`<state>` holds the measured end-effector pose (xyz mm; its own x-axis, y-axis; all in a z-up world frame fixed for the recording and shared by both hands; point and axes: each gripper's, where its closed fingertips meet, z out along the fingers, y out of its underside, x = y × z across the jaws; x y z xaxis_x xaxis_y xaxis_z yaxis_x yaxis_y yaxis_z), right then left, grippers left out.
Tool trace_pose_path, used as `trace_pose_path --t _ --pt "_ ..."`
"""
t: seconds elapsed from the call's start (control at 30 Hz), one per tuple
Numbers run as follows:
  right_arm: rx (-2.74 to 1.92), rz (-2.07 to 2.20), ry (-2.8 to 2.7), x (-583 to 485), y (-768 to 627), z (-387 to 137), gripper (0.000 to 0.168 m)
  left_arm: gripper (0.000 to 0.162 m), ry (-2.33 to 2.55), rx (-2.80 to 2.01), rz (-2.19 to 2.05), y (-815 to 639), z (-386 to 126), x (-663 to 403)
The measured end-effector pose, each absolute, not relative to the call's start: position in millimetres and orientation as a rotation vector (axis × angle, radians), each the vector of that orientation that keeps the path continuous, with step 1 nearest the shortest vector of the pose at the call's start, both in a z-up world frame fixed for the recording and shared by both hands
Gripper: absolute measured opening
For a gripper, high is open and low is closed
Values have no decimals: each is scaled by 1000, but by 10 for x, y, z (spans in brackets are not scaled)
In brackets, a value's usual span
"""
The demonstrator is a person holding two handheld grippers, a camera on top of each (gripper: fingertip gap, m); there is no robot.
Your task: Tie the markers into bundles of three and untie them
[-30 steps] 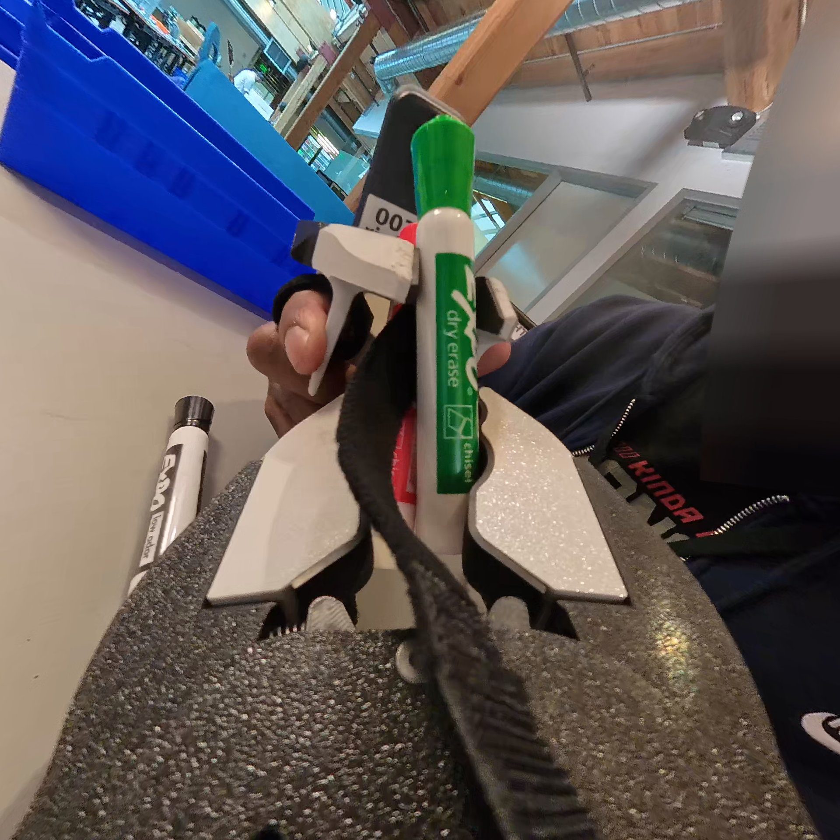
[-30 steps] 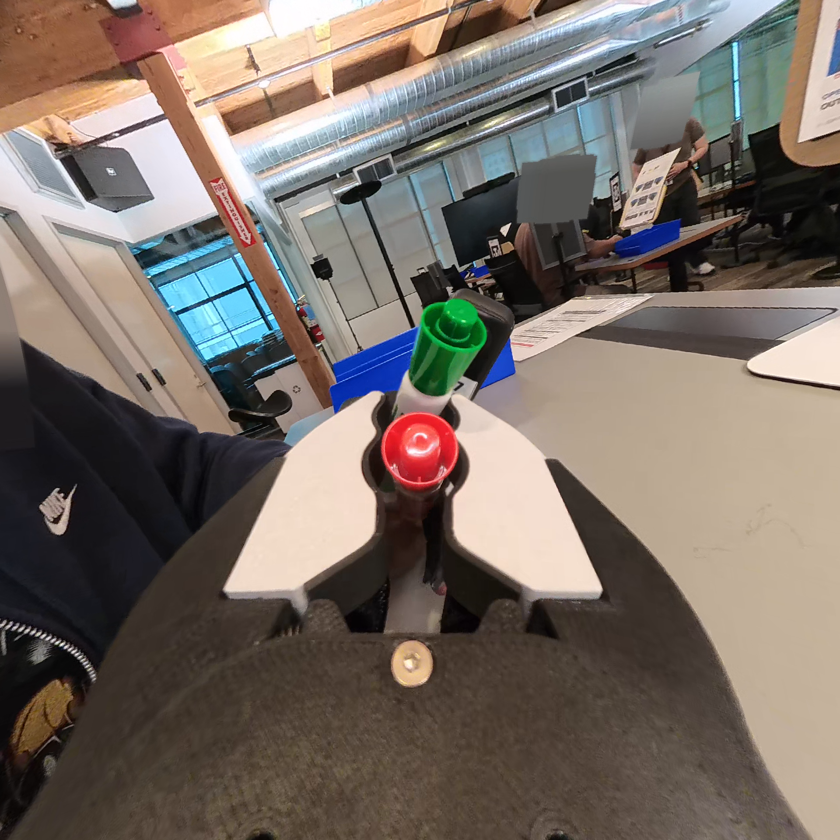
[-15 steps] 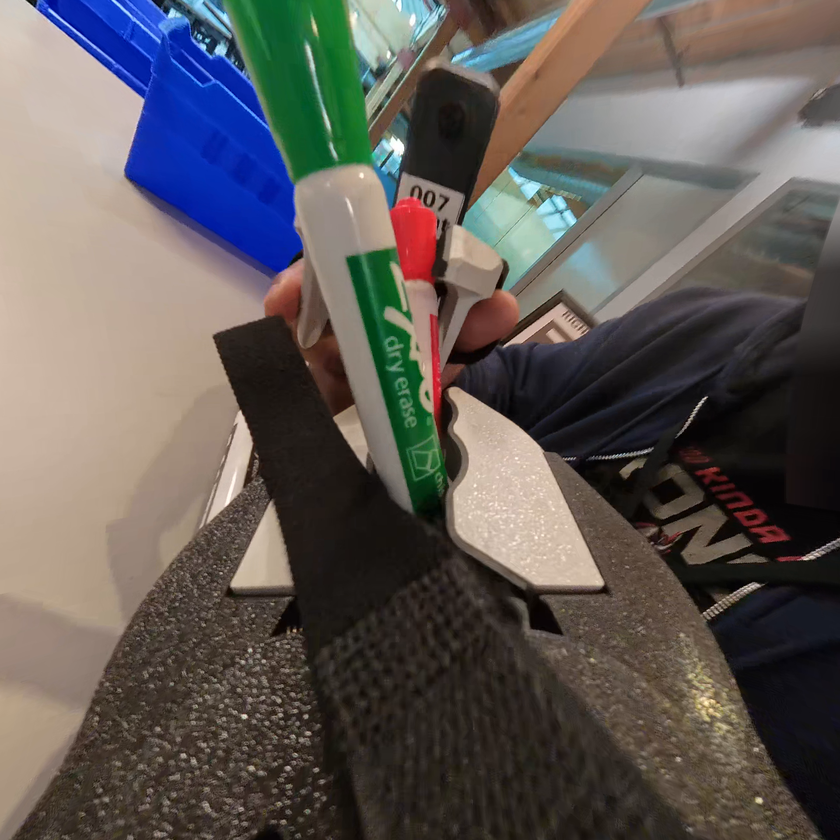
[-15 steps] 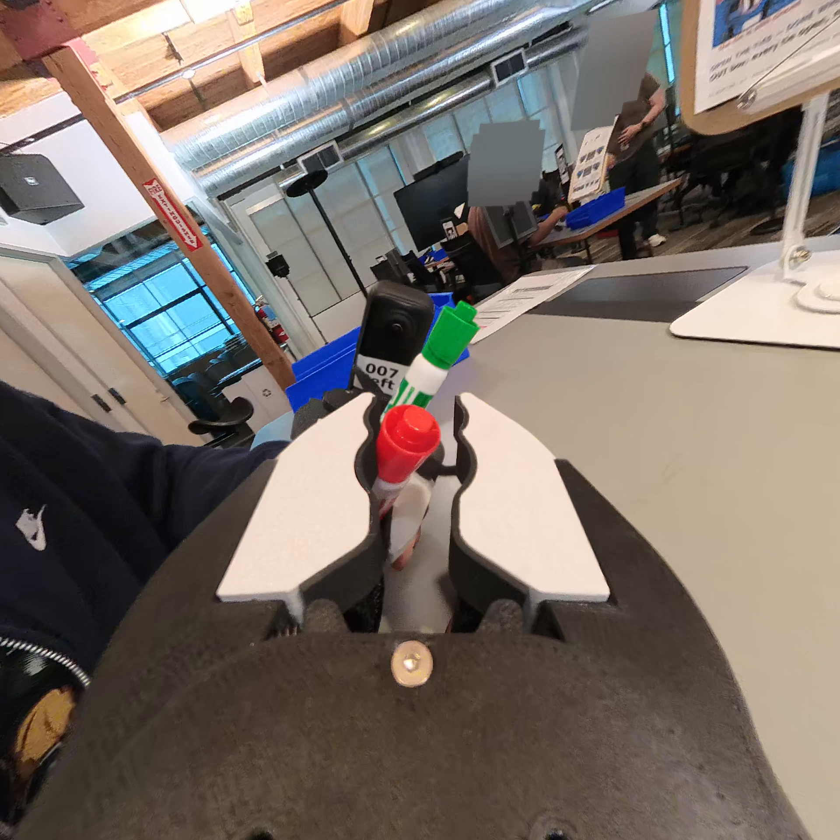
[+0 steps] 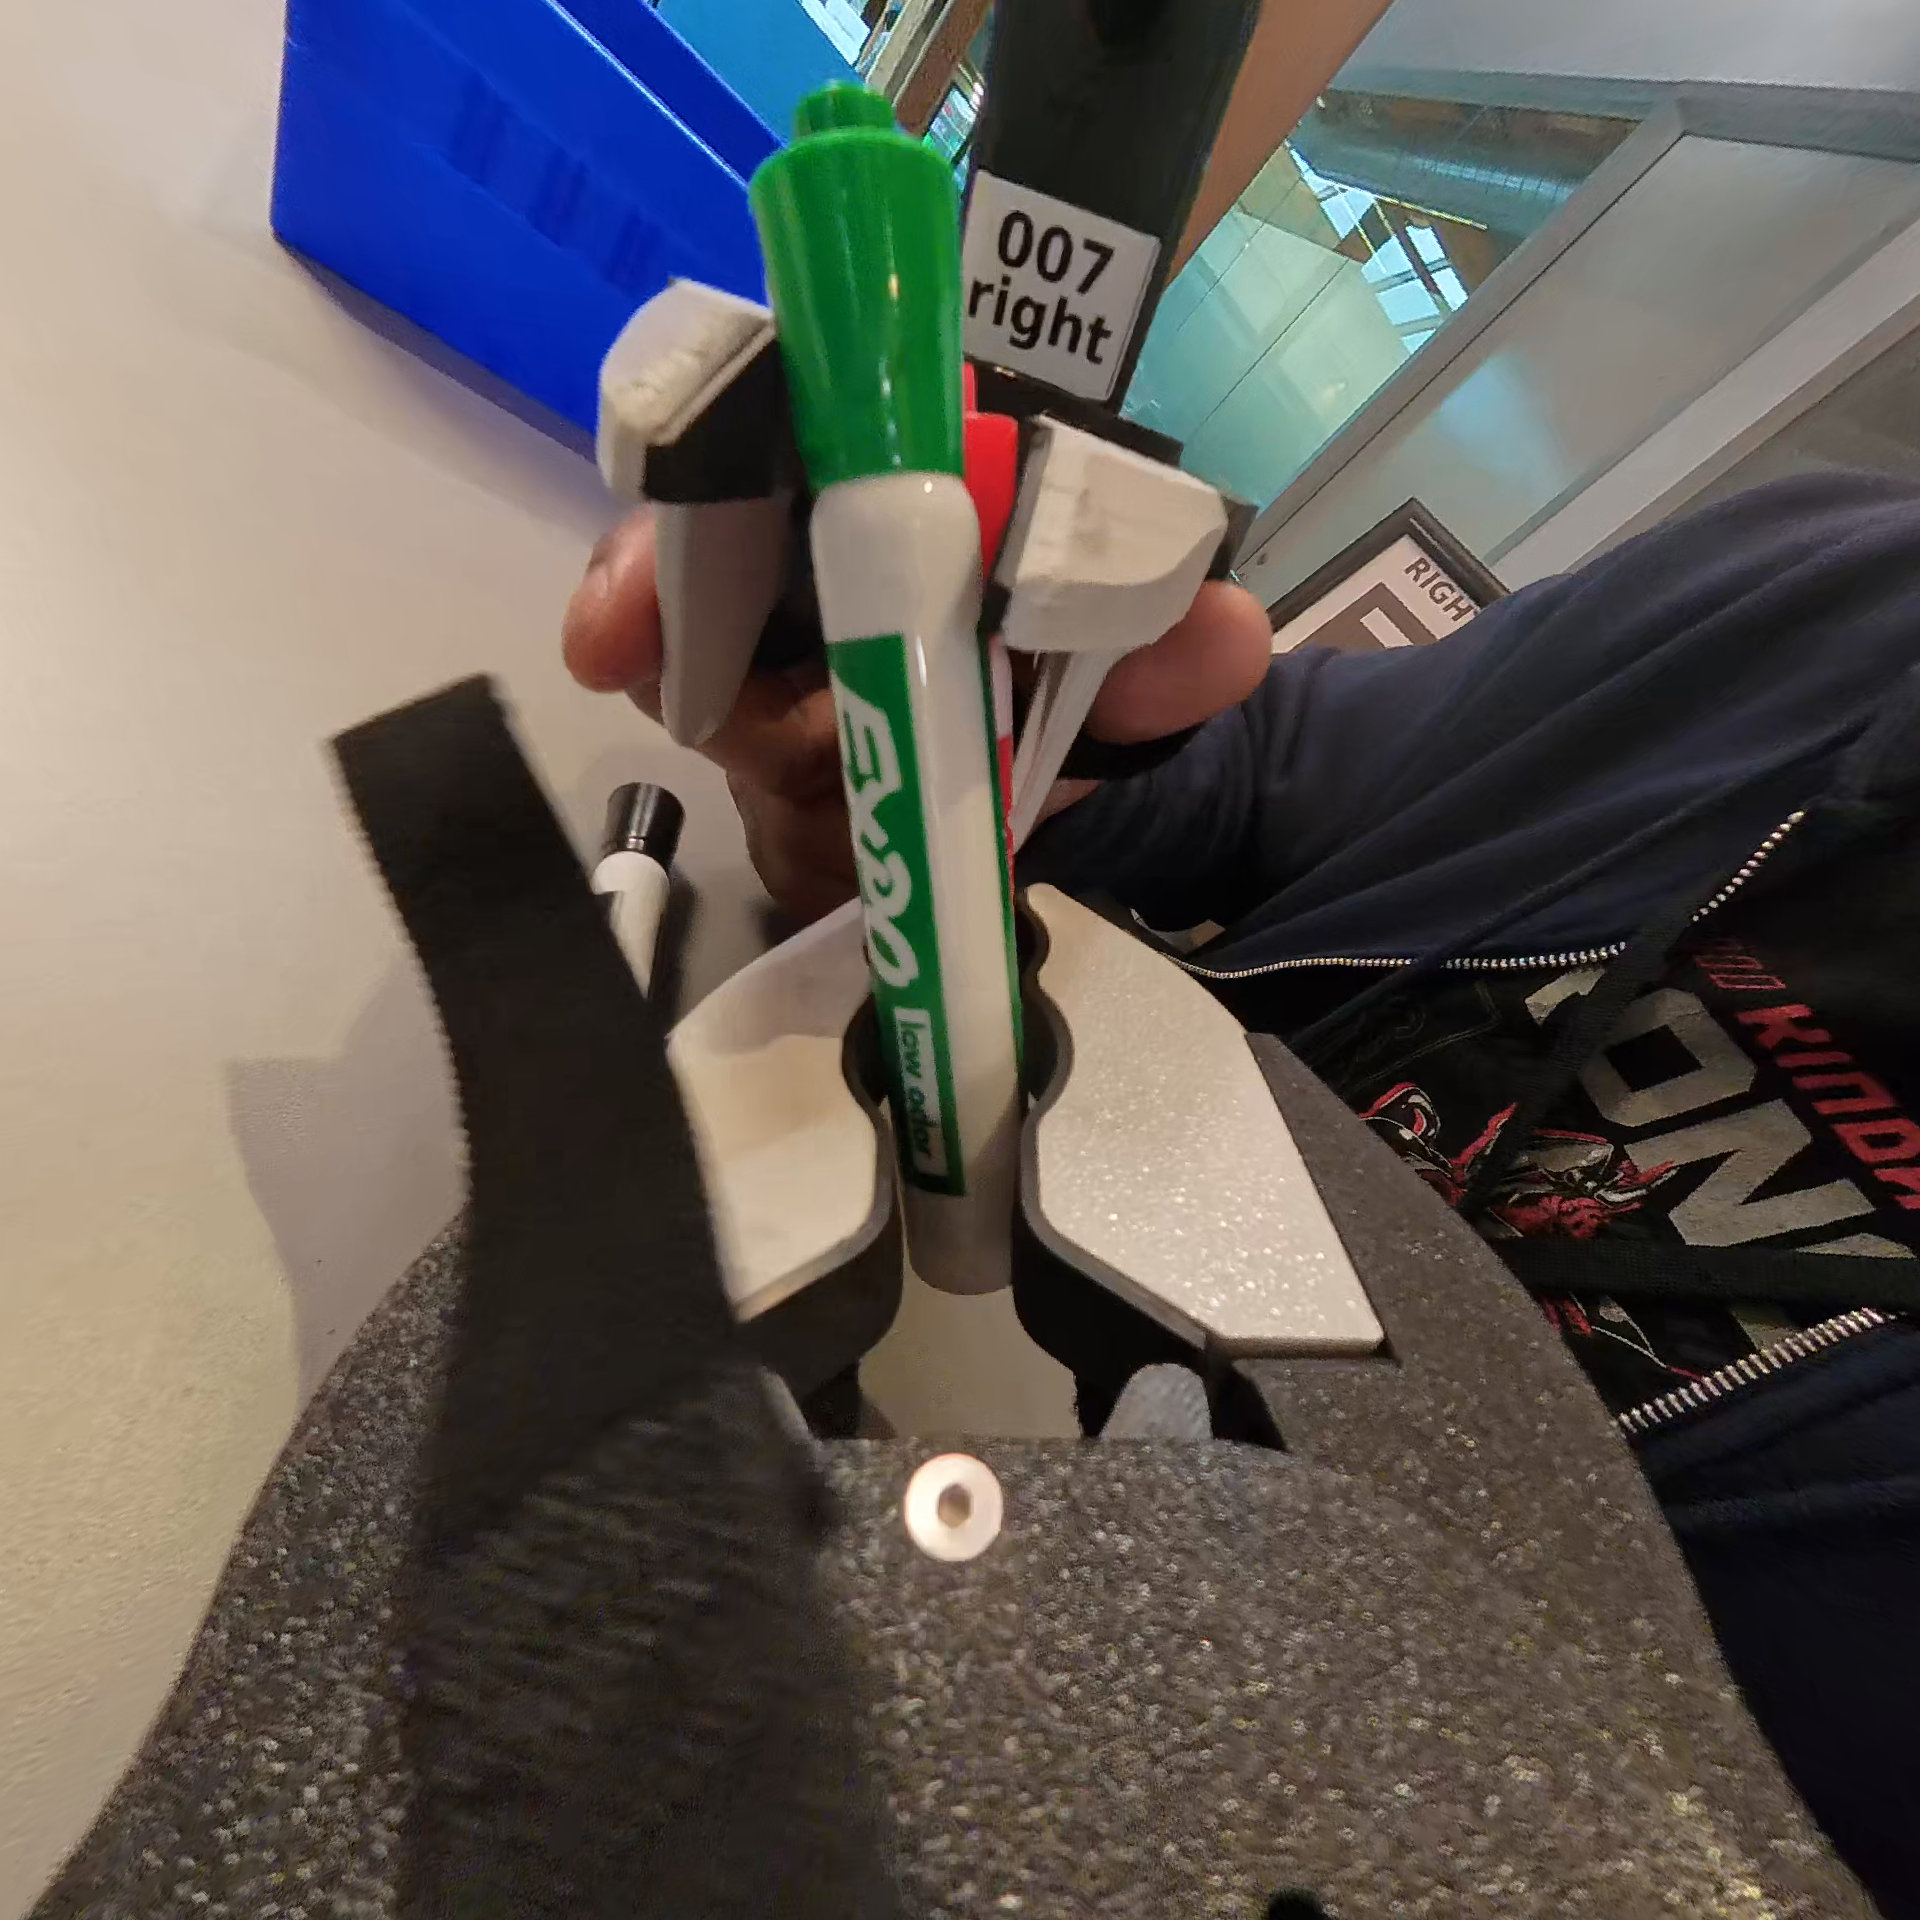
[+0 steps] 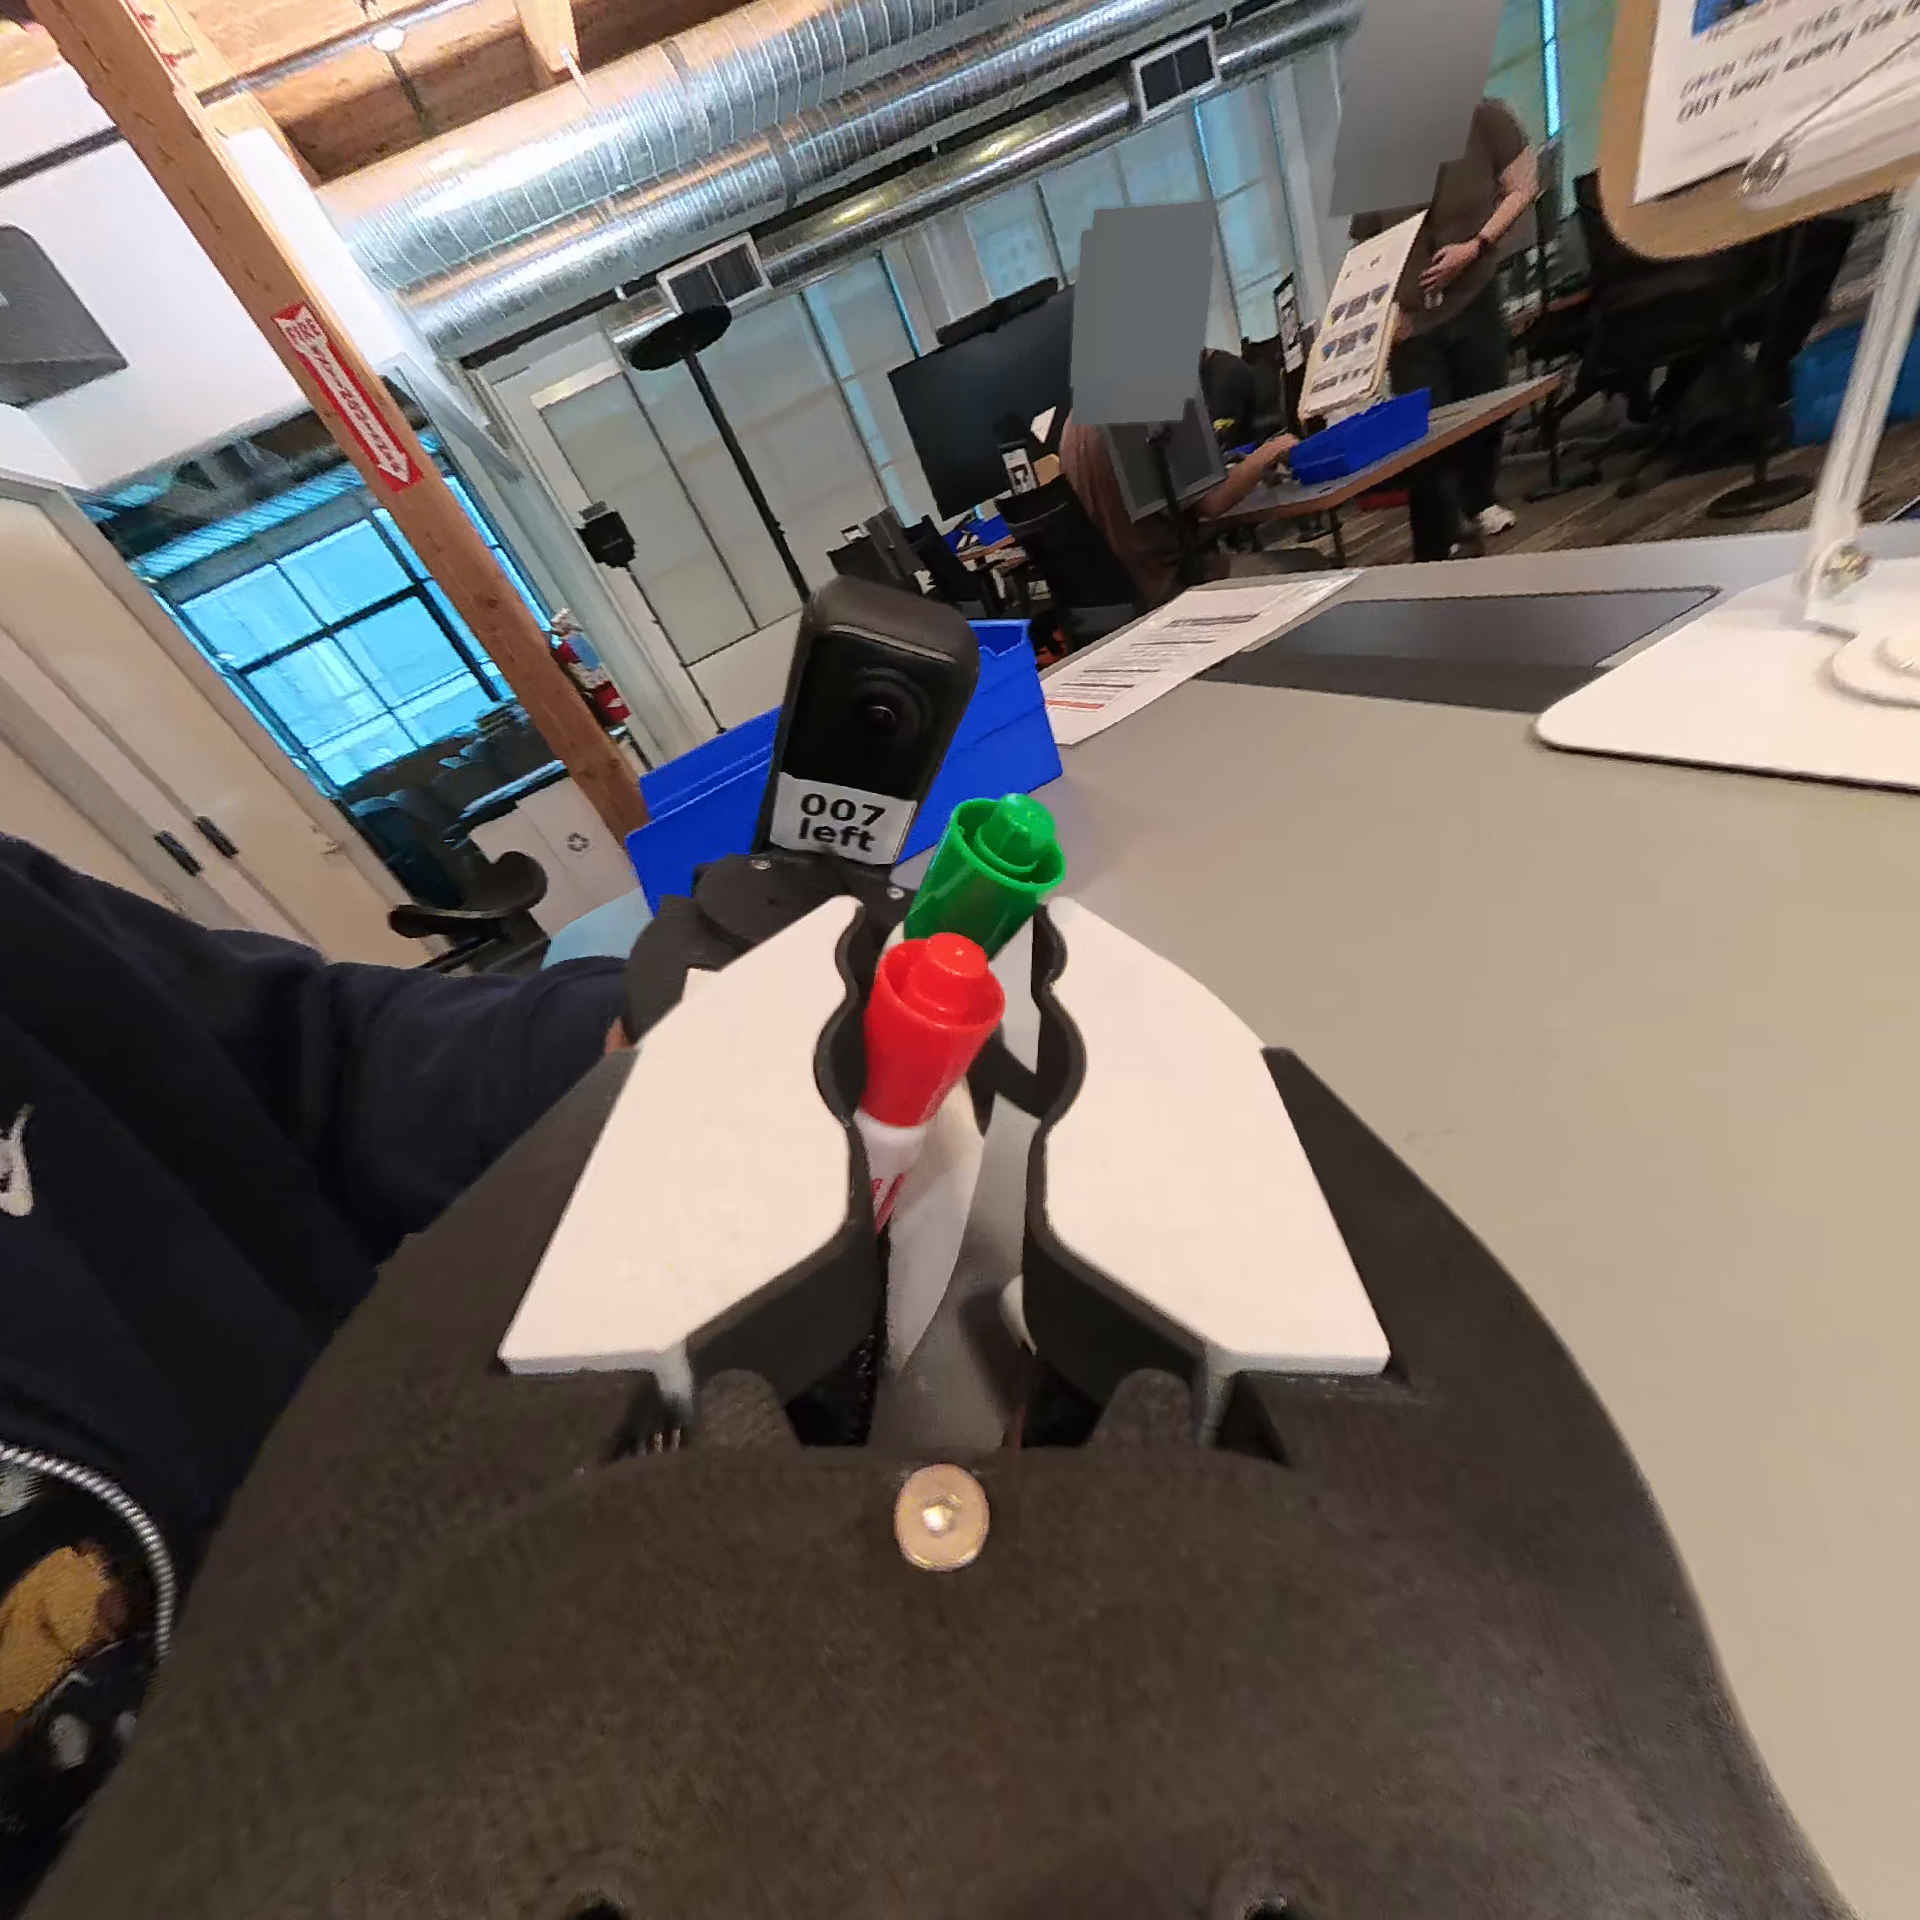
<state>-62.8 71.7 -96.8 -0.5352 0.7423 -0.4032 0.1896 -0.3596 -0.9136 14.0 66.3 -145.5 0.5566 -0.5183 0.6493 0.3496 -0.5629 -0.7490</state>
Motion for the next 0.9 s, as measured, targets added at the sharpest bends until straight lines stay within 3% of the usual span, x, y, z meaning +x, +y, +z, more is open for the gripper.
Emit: trace_pose_path --t 0.73,0.8,0.9 --pt "-1256 1993 -1741 -513 594 -1096 23 20 191 -1939 -1078 641 -1589 162" --pt "-1238 1986 -1708 -516 614 -1062 25 20 167 -1891 -1086 660 -1521 133" --pt "-1208 1965 -1681 -506 645 -1035 44 20 104 -1821 -1123 680 -1423 43"
